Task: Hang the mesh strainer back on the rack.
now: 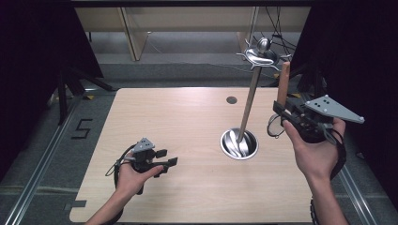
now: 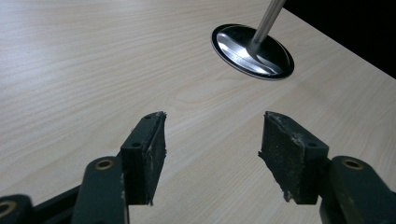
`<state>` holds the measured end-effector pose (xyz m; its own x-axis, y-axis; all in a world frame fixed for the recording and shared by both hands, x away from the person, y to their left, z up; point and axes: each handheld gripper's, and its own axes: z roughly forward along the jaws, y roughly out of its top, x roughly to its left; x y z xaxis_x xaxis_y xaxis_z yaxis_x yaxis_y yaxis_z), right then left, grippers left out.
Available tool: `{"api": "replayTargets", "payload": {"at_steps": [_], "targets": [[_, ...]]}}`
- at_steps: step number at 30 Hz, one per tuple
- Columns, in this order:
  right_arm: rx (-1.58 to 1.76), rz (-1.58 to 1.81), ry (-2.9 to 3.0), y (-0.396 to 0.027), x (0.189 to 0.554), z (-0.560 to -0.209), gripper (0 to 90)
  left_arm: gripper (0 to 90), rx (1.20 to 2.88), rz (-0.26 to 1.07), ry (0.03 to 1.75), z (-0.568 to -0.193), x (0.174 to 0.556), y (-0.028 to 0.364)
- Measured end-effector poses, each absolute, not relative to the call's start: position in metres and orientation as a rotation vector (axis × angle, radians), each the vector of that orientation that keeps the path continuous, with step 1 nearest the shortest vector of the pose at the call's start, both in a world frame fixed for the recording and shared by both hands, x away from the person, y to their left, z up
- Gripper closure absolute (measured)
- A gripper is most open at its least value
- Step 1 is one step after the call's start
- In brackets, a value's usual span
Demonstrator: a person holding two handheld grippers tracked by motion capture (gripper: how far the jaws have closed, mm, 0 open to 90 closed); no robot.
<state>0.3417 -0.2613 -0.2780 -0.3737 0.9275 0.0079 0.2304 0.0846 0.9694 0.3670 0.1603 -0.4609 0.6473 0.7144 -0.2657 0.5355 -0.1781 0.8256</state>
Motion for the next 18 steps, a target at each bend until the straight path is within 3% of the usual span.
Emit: {"api": "replayTargets", "payload": {"at_steps": [18], "targets": [[1.149, 1.327, 1.705, -0.2576, 0.3464, -0.2775, 69.4, 39.2, 1.847, 0.219, 0.997, -0.4609, 0.3668, 0.1604]]}}
